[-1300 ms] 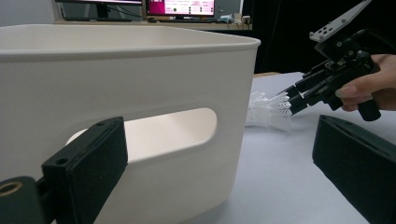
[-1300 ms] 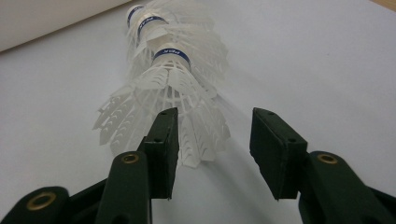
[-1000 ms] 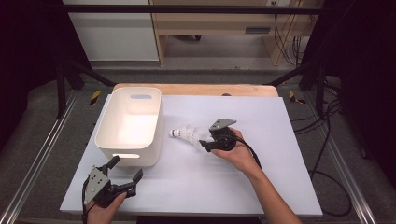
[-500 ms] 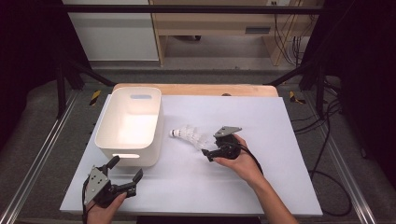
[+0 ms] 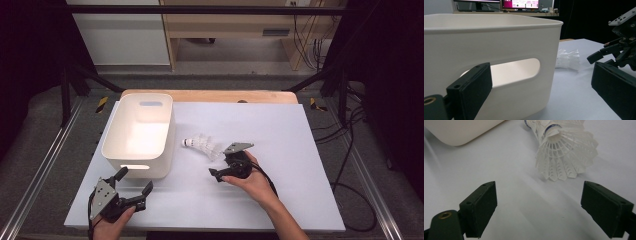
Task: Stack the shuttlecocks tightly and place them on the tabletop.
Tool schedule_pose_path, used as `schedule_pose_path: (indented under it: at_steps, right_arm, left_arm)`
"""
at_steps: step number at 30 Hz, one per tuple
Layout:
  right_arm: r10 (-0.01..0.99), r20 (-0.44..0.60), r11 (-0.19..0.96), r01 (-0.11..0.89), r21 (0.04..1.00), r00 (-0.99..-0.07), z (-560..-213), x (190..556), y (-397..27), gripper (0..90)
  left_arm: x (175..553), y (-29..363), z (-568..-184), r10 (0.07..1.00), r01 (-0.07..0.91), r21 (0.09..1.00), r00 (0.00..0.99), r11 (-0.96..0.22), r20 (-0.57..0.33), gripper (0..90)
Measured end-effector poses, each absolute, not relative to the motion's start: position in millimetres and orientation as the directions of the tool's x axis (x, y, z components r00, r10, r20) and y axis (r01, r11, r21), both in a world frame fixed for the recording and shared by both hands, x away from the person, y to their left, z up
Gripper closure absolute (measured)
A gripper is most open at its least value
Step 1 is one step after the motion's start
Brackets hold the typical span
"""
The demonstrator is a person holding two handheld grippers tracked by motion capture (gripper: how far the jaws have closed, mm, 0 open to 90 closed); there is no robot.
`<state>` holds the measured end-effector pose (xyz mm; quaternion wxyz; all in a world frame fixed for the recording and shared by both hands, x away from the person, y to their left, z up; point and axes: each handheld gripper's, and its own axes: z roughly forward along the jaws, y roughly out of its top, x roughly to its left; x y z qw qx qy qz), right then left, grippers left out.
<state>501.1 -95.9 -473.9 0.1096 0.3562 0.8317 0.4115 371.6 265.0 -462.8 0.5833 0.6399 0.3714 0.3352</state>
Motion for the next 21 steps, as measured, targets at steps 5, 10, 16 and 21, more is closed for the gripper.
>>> schedule_pose_path:
  at_steps: [5,10,16,21]
  right_arm:
    - [0.677,0.126,0.406,0.511,0.758,-0.725,-476,500,-88,12.2]
    - [0.667,0.123,0.415,0.503,0.758,-0.735,-478,498,-83,10.8]
    - [0.677,0.120,0.397,0.497,0.772,-0.726,-478,498,-80,11.8]
    - [0.686,0.118,0.384,0.496,0.779,-0.718,-479,498,-77,12.0]
  left_arm:
    - [371,265,-463,0.866,0.083,0.996,0.500,-0.043,-0.004,3.3]
    - [371,265,-463,0.866,0.083,0.996,0.500,-0.043,-0.004,3.3]
    - [371,265,-463,0.866,0.082,0.996,0.501,-0.045,-0.003,3.3]
    - [371,265,-463,0.866,0.082,0.996,0.500,-0.043,-0.004,3.3]
